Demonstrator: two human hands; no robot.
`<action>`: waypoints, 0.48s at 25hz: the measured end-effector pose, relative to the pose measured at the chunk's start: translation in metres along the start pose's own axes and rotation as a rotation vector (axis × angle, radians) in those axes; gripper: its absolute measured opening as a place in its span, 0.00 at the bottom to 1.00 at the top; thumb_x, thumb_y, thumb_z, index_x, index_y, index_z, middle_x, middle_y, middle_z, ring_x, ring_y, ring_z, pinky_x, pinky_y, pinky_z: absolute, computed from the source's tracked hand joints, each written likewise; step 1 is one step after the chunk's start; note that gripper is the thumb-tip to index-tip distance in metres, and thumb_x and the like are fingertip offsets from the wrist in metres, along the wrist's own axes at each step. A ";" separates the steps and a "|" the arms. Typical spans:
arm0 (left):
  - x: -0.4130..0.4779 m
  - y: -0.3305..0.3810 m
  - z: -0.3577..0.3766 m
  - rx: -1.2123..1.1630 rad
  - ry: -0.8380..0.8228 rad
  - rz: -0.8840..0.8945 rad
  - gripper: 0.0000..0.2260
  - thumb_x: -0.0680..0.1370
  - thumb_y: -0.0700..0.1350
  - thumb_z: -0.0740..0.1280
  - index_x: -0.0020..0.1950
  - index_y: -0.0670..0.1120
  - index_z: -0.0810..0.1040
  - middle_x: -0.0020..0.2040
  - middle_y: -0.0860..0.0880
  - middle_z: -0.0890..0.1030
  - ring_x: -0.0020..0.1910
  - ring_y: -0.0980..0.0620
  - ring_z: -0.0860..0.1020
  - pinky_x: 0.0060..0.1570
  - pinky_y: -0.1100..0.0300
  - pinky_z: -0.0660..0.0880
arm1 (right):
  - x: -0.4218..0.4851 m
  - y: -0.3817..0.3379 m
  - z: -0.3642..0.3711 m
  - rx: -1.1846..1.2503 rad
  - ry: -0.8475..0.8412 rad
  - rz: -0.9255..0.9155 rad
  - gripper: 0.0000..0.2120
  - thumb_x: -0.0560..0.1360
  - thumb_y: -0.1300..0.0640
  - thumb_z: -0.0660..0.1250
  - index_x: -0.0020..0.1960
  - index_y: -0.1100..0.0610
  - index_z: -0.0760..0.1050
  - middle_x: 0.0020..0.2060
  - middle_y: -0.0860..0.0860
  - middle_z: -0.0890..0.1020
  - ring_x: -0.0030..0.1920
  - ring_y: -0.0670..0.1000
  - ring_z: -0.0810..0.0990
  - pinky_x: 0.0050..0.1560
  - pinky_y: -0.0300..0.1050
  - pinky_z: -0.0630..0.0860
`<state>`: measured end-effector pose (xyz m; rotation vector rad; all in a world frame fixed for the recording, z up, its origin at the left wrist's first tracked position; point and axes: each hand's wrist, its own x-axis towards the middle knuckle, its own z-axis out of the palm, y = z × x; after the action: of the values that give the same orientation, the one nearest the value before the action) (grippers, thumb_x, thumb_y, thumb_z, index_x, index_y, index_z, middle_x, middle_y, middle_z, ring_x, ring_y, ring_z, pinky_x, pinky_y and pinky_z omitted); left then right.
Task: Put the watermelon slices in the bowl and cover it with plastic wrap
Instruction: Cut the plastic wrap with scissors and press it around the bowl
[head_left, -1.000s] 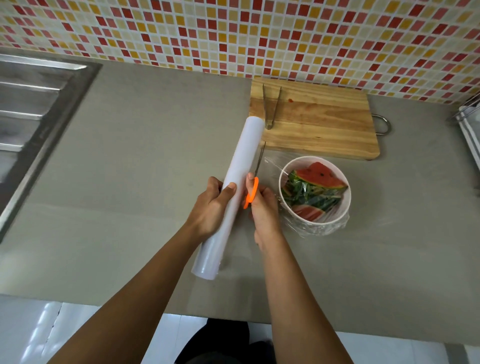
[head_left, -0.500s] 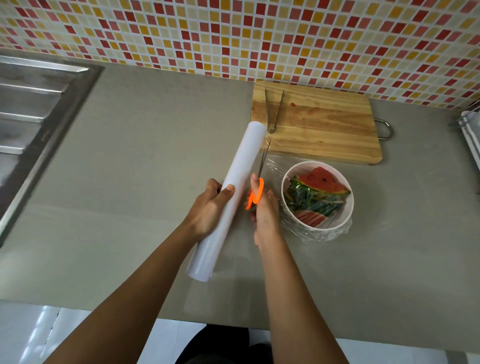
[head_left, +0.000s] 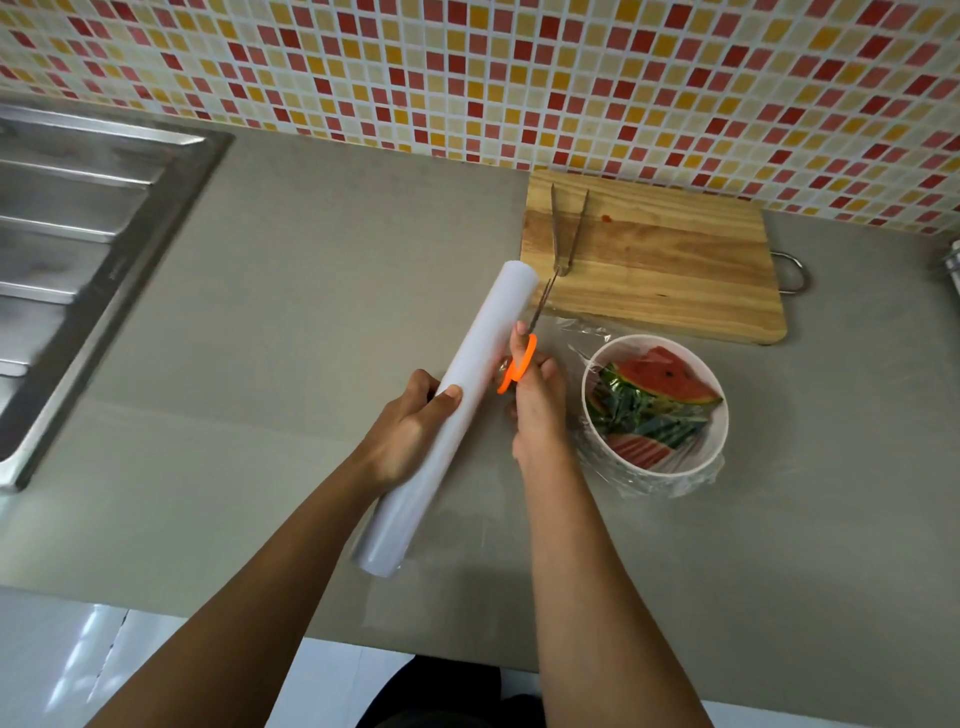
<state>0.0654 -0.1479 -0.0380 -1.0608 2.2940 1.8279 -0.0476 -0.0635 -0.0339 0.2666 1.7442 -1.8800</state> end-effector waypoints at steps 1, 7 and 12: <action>-0.001 -0.003 -0.003 0.002 -0.002 0.002 0.13 0.72 0.62 0.57 0.39 0.53 0.64 0.36 0.55 0.71 0.33 0.57 0.69 0.35 0.58 0.63 | 0.002 -0.001 0.001 -0.012 0.011 -0.012 0.19 0.72 0.44 0.67 0.45 0.60 0.73 0.32 0.50 0.76 0.21 0.39 0.71 0.23 0.29 0.66; -0.010 -0.023 -0.030 -0.148 0.126 -0.064 0.16 0.71 0.65 0.60 0.34 0.53 0.67 0.32 0.56 0.70 0.33 0.53 0.68 0.36 0.57 0.64 | -0.012 0.014 0.002 -0.338 0.068 -0.062 0.15 0.71 0.49 0.71 0.45 0.62 0.76 0.28 0.47 0.78 0.26 0.41 0.76 0.30 0.31 0.69; -0.008 -0.026 -0.039 0.167 0.287 -0.011 0.18 0.77 0.59 0.61 0.30 0.52 0.70 0.29 0.54 0.72 0.29 0.56 0.70 0.32 0.60 0.63 | -0.057 0.037 -0.018 -0.992 -0.018 -0.261 0.09 0.73 0.50 0.66 0.48 0.56 0.75 0.40 0.53 0.84 0.43 0.55 0.81 0.40 0.43 0.71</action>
<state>0.0998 -0.1799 -0.0443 -1.3820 2.5323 1.5323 0.0144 -0.0315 -0.0399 -0.3689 2.5295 -0.9399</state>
